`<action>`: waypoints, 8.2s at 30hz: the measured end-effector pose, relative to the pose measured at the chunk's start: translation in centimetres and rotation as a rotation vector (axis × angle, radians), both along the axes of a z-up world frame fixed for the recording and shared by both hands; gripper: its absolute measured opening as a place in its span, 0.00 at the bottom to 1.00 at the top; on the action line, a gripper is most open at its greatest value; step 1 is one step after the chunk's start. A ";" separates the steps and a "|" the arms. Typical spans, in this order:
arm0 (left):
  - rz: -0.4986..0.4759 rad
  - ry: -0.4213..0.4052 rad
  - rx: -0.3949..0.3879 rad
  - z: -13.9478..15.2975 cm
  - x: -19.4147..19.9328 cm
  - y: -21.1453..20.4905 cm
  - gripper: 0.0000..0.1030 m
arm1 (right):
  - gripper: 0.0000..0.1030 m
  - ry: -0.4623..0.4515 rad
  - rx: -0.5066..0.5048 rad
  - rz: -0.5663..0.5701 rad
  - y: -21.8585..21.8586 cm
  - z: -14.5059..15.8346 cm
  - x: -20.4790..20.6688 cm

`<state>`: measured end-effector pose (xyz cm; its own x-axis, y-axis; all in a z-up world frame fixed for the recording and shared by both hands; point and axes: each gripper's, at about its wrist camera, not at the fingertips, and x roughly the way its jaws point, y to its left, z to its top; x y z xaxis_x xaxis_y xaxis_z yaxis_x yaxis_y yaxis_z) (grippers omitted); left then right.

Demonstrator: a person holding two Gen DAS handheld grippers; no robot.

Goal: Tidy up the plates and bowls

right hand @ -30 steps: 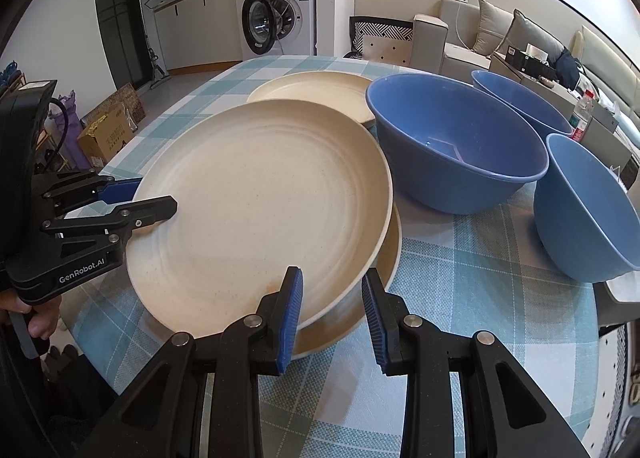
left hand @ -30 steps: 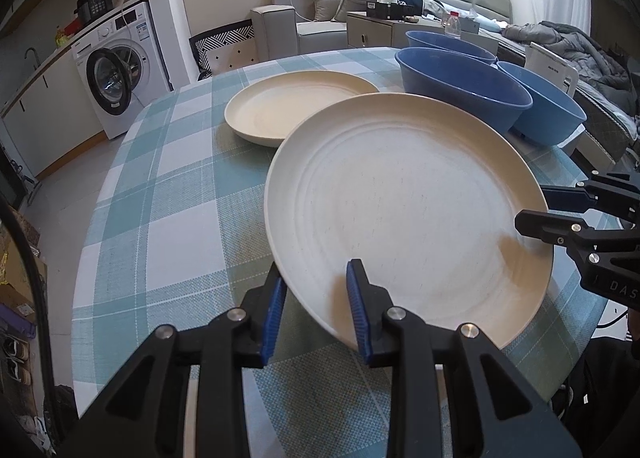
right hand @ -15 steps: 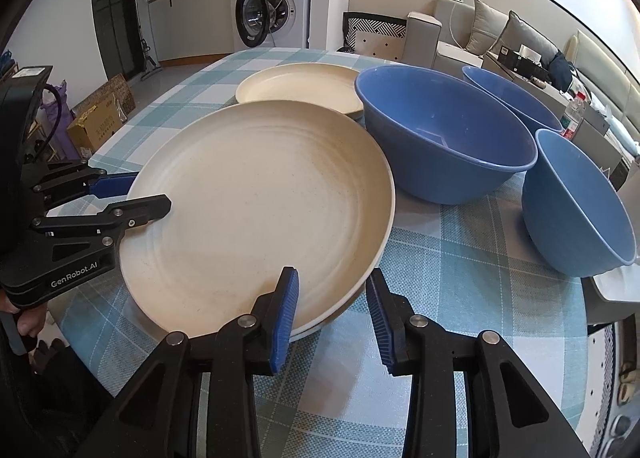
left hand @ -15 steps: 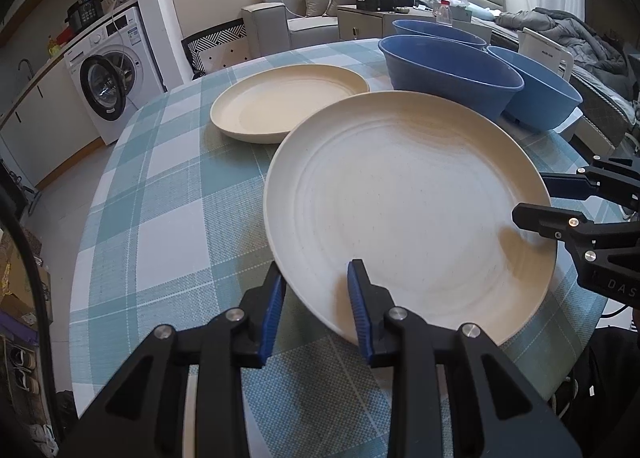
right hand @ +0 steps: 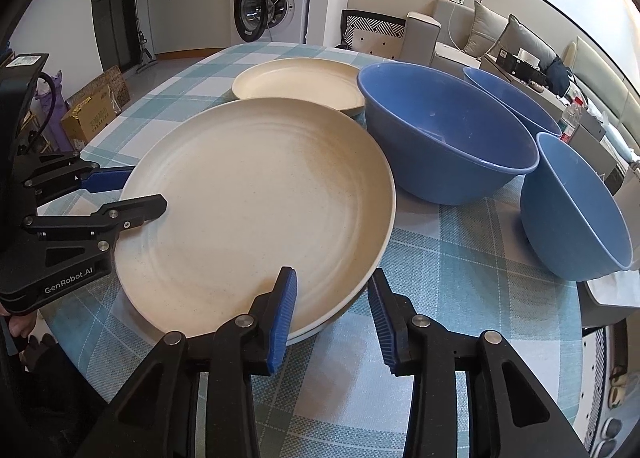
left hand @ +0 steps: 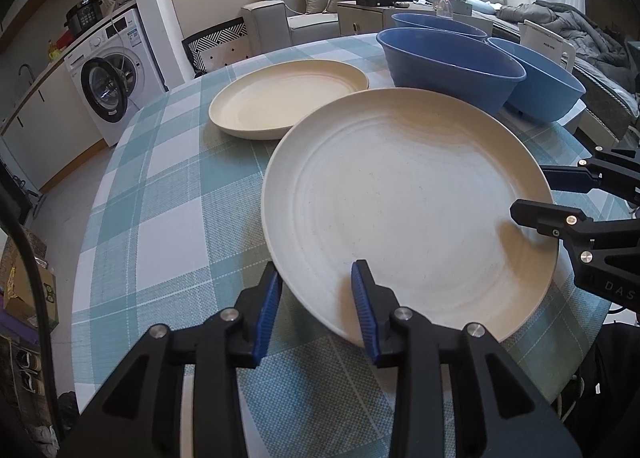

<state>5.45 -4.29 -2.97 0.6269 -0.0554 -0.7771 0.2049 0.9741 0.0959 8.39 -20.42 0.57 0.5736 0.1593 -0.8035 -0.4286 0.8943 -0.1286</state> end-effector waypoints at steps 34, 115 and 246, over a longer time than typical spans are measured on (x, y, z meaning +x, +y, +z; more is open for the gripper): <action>-0.015 0.002 -0.036 0.1 0.1 0.2 0.59 | 0.70 -0.016 0.086 0.008 -0.8 0.2 -0.3; 0.288 -0.061 -0.220 2.9 11.0 7.1 1.00 | 0.99 -0.180 0.230 0.083 -1.4 6.7 5.3; 0.370 0.063 -0.221 -1.9 14.2 16.8 0.48 | 0.59 0.072 -0.043 0.158 15.1 0.3 18.7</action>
